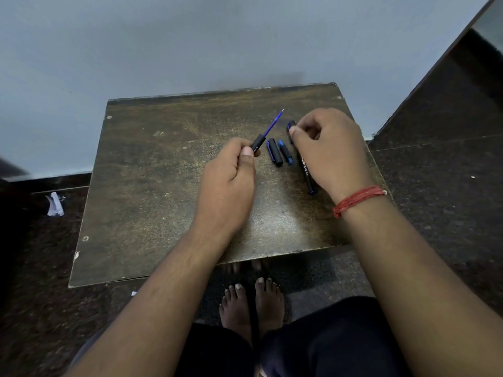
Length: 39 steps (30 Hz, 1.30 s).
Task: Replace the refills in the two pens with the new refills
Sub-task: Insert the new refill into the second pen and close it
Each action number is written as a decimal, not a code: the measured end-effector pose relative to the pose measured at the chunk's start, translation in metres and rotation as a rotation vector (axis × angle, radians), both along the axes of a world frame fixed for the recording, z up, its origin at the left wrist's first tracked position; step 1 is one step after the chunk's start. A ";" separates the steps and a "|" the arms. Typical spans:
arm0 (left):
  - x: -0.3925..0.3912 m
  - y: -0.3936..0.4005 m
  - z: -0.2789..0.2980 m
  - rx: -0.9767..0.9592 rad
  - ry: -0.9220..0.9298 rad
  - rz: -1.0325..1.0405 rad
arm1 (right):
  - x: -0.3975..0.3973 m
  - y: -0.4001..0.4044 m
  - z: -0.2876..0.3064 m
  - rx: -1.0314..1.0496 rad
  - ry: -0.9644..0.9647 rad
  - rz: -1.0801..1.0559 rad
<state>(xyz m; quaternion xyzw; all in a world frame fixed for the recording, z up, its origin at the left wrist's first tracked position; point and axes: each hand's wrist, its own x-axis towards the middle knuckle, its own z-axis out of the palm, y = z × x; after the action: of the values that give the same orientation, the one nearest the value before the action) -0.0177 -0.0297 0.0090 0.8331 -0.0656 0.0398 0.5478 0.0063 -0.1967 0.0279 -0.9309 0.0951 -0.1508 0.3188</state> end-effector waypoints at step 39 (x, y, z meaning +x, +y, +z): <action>0.000 0.000 -0.001 0.010 -0.031 0.032 | 0.004 0.016 -0.003 1.271 -0.103 -0.052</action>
<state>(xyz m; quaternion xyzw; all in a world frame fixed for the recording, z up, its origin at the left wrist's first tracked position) -0.0175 -0.0294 0.0082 0.8359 -0.0609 0.0611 0.5420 0.0106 -0.1805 0.0249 -0.5491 0.1729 -0.1170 0.8093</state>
